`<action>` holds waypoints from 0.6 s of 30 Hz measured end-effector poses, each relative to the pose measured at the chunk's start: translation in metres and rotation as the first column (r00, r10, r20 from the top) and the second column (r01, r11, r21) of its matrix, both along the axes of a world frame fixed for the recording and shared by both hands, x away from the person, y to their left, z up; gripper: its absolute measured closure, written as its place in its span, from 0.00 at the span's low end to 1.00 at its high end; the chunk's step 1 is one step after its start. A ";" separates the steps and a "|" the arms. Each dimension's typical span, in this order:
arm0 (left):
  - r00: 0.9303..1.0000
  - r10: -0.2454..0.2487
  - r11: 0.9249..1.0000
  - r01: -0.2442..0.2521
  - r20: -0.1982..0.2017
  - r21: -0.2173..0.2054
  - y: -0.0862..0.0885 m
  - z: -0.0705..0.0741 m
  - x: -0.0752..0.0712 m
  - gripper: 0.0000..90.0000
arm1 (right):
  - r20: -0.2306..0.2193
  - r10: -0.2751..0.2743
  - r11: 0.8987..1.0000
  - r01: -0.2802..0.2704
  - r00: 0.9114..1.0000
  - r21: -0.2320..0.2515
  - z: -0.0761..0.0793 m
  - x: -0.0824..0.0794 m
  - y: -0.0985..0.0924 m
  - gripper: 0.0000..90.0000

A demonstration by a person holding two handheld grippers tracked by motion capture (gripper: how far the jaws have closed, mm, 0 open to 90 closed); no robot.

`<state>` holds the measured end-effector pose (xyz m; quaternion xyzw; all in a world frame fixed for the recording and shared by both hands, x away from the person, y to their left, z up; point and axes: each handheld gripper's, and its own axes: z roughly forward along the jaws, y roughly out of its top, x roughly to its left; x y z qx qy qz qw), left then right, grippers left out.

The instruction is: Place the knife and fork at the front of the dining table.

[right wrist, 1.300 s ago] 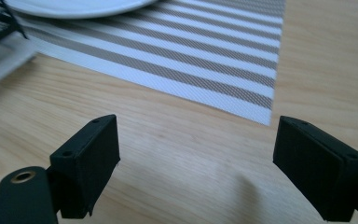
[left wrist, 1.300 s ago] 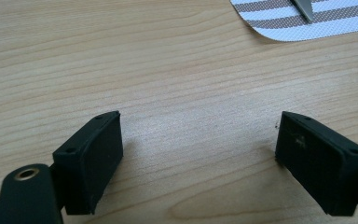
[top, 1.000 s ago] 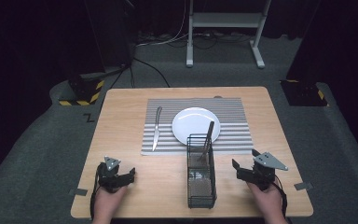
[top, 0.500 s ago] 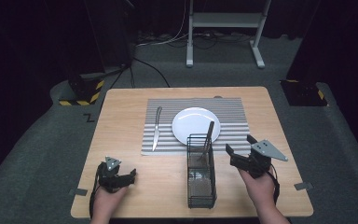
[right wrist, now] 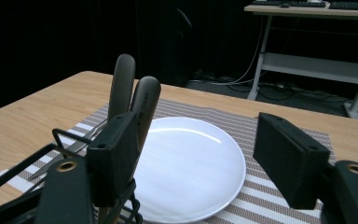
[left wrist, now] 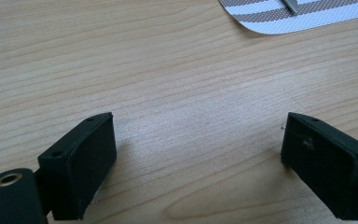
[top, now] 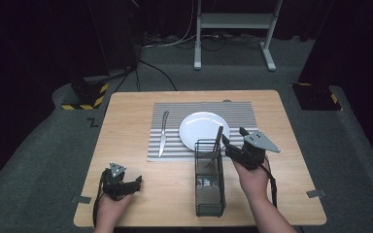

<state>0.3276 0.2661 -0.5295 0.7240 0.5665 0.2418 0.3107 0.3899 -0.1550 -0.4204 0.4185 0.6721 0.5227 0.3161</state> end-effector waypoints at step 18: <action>1.000 -0.004 1.000 0.004 0.000 0.000 0.000 0.000 0.000 0.11 | 0.005 0.024 0.999 -0.024 1.000 0.034 0.004 0.005 0.011 0.44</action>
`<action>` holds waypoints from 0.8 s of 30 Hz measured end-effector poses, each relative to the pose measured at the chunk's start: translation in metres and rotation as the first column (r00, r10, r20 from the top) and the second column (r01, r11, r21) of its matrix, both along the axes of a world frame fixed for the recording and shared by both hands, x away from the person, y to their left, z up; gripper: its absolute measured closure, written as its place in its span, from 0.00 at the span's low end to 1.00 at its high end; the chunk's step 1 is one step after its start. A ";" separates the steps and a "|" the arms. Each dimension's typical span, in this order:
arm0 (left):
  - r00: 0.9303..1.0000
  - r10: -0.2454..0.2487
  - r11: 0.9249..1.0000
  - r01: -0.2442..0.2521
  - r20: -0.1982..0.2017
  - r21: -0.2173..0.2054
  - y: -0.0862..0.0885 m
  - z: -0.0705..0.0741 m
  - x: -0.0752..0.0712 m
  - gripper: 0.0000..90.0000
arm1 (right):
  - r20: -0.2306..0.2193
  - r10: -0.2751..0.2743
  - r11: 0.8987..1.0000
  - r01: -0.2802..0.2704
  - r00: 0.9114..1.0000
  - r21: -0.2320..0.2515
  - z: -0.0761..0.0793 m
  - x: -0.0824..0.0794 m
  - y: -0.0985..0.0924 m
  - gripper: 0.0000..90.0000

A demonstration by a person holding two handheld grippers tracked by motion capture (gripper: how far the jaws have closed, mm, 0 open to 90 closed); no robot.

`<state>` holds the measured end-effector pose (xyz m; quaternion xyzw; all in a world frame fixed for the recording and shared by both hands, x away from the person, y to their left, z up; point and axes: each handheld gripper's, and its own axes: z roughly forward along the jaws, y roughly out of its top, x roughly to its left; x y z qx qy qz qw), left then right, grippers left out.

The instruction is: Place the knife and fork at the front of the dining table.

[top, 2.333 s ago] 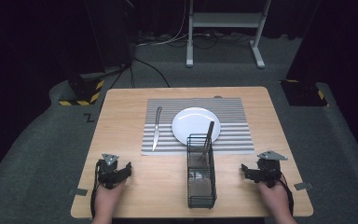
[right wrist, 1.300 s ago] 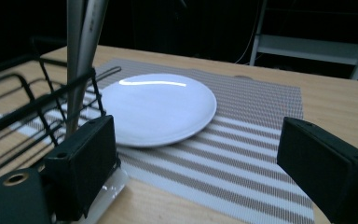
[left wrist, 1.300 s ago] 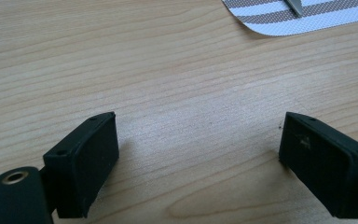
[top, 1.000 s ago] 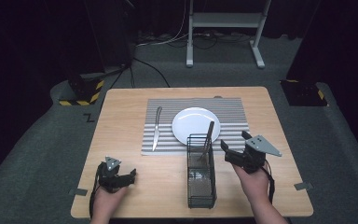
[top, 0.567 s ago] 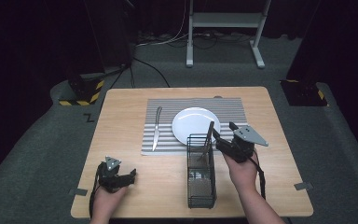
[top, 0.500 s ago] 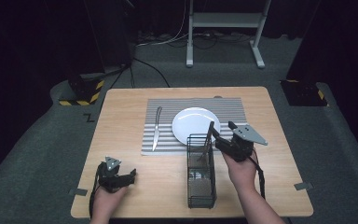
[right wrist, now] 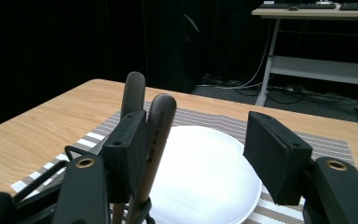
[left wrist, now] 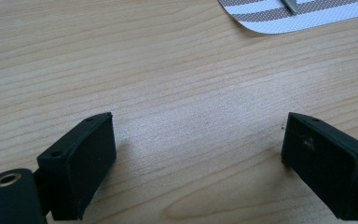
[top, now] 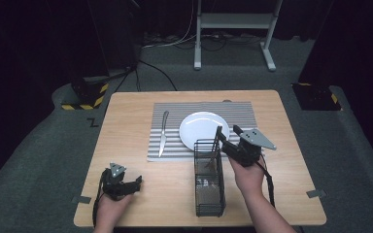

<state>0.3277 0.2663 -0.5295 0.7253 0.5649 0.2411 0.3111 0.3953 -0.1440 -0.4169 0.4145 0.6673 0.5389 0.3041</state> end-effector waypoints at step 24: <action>1.000 0.002 1.000 -0.002 0.003 -0.002 0.000 0.000 0.000 0.11 | -0.082 0.087 0.995 -0.083 0.993 0.047 -0.006 0.003 0.013 0.81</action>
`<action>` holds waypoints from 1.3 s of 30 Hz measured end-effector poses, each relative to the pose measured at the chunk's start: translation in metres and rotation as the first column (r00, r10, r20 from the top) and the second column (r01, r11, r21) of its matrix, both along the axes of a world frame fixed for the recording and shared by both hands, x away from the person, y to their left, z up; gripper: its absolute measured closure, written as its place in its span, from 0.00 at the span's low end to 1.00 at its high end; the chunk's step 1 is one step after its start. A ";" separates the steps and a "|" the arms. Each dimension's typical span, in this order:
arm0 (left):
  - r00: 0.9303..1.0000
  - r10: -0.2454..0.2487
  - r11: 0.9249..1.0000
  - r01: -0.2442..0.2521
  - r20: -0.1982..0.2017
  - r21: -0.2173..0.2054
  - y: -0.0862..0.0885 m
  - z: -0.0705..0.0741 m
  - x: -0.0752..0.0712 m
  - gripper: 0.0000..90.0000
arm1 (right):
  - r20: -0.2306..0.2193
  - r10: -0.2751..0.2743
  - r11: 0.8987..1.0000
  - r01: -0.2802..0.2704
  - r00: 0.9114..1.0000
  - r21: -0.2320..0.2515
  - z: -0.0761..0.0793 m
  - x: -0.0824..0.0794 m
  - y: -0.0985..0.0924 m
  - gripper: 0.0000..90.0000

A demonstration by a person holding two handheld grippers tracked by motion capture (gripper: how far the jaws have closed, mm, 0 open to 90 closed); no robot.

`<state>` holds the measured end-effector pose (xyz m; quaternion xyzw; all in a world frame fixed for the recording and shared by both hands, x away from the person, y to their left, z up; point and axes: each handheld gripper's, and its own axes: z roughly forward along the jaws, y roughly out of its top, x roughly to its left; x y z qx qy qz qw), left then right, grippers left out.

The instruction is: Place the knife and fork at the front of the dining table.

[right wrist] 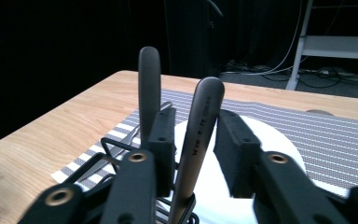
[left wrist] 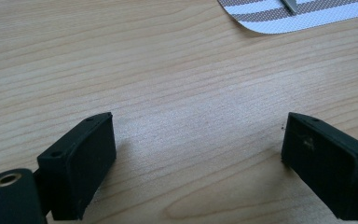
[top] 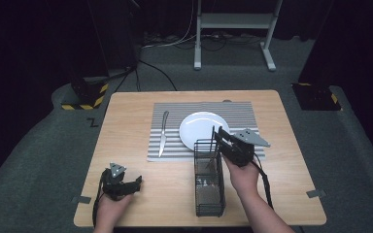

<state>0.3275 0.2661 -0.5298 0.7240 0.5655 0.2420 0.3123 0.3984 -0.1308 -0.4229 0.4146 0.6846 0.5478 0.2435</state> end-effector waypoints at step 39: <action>1.000 -0.001 1.000 0.001 0.000 -0.001 0.000 0.000 0.000 0.11 | 0.106 0.034 0.994 -0.044 0.994 0.098 0.010 -0.038 -0.015 0.87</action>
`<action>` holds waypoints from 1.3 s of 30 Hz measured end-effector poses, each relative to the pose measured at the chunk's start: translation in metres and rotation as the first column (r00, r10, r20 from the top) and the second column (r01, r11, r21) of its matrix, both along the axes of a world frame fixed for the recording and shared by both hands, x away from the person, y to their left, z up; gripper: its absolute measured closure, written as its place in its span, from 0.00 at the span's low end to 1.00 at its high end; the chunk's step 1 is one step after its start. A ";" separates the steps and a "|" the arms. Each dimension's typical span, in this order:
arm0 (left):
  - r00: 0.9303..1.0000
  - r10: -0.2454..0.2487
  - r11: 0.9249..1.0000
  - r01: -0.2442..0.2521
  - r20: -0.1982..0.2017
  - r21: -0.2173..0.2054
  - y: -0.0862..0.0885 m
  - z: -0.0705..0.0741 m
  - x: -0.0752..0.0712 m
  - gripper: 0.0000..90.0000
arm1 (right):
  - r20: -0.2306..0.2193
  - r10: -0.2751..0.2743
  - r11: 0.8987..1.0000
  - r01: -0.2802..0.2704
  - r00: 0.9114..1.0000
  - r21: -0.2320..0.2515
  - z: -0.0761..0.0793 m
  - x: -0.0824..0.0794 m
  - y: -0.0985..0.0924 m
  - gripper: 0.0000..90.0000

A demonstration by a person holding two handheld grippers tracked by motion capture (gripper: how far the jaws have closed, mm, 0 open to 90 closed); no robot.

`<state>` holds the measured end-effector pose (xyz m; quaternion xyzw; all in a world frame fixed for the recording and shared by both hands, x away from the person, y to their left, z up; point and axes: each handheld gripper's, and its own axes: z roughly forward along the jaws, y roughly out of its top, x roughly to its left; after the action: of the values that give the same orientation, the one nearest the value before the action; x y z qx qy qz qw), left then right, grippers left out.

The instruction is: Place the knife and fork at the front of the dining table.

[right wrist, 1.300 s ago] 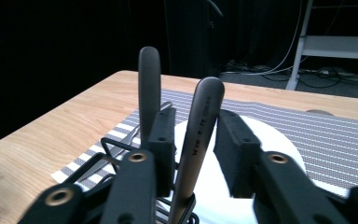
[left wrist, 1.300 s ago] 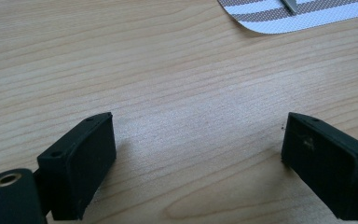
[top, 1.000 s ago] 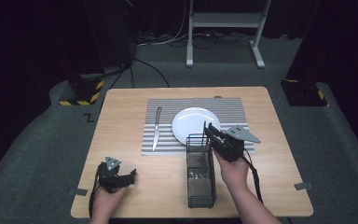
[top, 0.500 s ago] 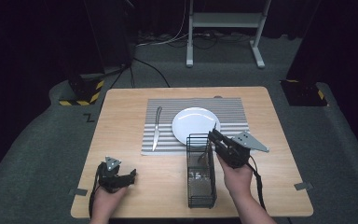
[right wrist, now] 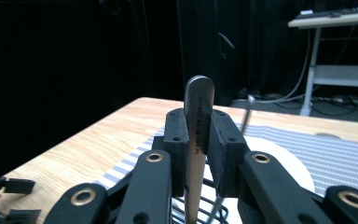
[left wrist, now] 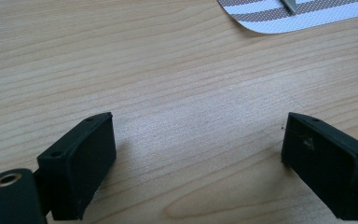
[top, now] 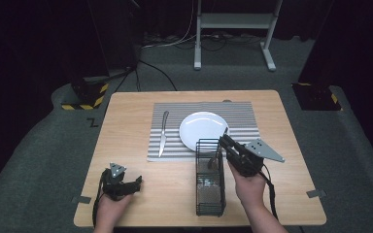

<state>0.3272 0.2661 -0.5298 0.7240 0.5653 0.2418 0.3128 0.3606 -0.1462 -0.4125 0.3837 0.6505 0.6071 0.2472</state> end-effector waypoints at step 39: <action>1.000 -0.001 1.000 0.001 0.002 -0.005 0.000 0.000 0.000 0.11 | 0.273 -0.015 0.992 -0.020 0.962 0.126 0.098 -0.041 -0.016 0.87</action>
<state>0.3270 0.2659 -0.5301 0.7231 0.5654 0.2411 0.3151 0.3201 -0.1618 -0.3149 0.3103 0.5706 0.6948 0.3087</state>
